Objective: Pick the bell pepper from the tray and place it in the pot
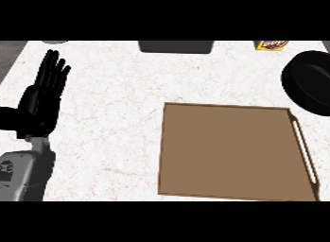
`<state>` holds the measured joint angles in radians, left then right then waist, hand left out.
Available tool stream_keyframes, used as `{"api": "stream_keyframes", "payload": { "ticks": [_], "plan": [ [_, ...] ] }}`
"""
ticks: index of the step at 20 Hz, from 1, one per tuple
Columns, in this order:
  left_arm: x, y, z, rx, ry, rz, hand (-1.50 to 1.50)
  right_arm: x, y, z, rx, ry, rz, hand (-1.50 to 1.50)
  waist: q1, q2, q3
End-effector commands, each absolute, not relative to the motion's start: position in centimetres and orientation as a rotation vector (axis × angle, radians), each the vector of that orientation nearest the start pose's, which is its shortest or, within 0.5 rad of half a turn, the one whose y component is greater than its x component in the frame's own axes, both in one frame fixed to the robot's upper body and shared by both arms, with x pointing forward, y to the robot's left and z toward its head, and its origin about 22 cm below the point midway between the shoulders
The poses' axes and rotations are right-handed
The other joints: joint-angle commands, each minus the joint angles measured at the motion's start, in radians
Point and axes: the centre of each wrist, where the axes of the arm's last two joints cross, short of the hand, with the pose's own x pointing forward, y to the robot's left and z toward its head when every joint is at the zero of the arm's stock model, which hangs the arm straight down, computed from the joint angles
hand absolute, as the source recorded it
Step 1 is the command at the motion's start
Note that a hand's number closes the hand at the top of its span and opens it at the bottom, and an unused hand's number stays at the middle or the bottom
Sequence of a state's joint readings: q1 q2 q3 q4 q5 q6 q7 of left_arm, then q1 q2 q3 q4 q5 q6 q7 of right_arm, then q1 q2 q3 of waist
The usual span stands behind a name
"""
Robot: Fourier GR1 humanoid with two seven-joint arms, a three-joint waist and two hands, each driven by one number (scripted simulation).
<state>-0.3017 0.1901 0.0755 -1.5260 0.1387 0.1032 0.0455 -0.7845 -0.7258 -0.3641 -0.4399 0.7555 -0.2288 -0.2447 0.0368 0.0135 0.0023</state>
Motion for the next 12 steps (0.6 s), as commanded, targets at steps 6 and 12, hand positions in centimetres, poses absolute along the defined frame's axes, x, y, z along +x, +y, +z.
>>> {"api": "stream_keyframes", "payload": {
  "ticks": [6,12],
  "plan": [
    [31.1,24.3,9.3,0.069,-1.796,0.022,0.00,37.3,-46.5,10.0,-0.983,-1.371,0.555,-1.50,0.008,0.004,0.002],
    [30.8,24.7,8.4,0.071,-1.784,0.034,0.00,38.2,-46.6,12.3,-0.902,-1.616,0.337,-1.50,0.003,0.001,0.001]
  ]
}}
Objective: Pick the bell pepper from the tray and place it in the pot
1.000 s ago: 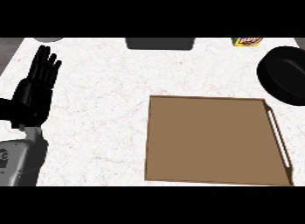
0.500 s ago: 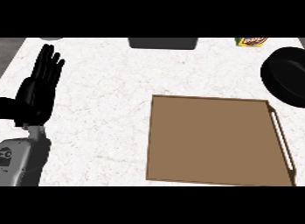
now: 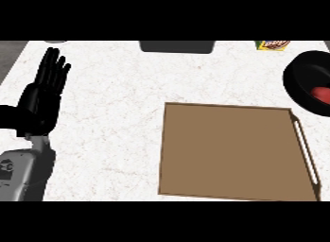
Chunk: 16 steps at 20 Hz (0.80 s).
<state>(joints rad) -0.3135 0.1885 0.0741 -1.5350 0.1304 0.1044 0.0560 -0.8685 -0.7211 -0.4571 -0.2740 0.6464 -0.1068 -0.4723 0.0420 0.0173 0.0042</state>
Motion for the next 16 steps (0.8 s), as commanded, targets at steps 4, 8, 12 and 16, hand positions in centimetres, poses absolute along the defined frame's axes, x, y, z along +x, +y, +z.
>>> {"api": "stream_keyframes", "payload": {
  "ticks": [4,8,12,16],
  "plan": [
    [30.0,27.6,8.1,0.085,-1.760,0.037,0.00,37.0,-47.8,11.3,-0.828,-1.615,0.141,-1.50,-0.012,-0.009,-0.002],
    [30.6,26.1,9.4,0.080,-1.772,0.034,0.00,36.5,-49.8,14.3,-0.750,-1.675,-0.024,-1.50,-0.008,-0.006,-0.001],
    [30.5,26.2,8.3,0.079,-1.791,0.019,0.00,33.6,-52.7,13.8,-0.789,-1.693,-0.129,-1.50,-0.004,0.001,0.000],
    [30.8,26.0,7.7,0.075,-1.767,0.037,0.00,31.7,-54.6,13.9,-0.748,-1.745,-0.203,-1.50,-0.013,-0.002,0.000]
  ]
}}
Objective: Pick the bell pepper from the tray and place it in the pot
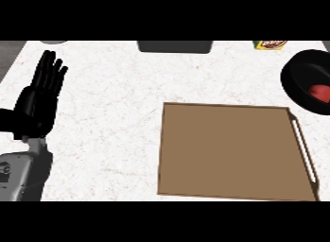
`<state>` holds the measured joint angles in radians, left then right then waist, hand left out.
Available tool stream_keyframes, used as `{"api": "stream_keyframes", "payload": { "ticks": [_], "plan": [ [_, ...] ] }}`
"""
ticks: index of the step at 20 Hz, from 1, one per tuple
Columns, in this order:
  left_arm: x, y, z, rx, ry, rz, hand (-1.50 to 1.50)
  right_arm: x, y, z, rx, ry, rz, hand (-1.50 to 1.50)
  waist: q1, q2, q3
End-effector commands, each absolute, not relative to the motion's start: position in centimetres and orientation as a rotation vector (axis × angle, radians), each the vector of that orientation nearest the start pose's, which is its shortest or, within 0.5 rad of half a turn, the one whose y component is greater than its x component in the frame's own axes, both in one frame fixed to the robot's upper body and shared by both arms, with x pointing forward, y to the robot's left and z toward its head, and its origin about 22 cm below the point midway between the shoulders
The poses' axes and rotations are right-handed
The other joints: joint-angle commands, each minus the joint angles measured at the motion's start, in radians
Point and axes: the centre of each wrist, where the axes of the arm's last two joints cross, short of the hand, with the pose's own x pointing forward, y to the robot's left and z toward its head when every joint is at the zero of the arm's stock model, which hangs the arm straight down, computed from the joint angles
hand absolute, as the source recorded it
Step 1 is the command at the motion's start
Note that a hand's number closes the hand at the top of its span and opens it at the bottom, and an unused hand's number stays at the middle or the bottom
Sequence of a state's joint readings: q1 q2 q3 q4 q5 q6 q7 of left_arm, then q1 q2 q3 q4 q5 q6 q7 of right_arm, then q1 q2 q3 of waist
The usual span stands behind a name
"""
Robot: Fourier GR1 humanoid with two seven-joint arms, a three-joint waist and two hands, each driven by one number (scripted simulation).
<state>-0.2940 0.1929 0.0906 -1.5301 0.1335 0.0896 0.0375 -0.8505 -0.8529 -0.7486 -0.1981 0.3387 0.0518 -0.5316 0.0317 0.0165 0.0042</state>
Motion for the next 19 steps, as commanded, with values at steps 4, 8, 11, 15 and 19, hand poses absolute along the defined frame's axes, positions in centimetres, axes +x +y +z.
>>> {"api": "stream_keyframes", "payload": {
  "ticks": [4,8,11,15,19],
  "plan": [
    [31.1,25.5,7.4,0.069,-1.791,0.032,0.00,29.3,-56.6,14.1,-0.760,-1.787,-0.242,-1.50,0.004,0.006,0.002],
    [31.3,26.7,8.8,0.065,-1.790,0.013,0.00,26.6,-58.4,13.5,-0.784,-1.786,-0.273,-1.50,0.008,0.009,0.004],
    [31.3,25.6,8.6,0.067,-1.781,0.044,0.00,24.0,-59.7,12.3,-0.775,-1.779,-0.277,-1.50,-0.002,0.007,0.005],
    [31.3,24.7,9.0,0.070,-1.780,0.023,0.00,22.6,-61.2,14.8,-0.795,-1.779,-0.275,-1.50,0.005,0.007,0.006],
    [31.1,26.1,8.9,0.066,-1.785,0.026,0.00,21.0,-61.5,13.1,-0.814,-1.787,-0.256,-1.50,0.006,0.007,0.007]
  ]
}}
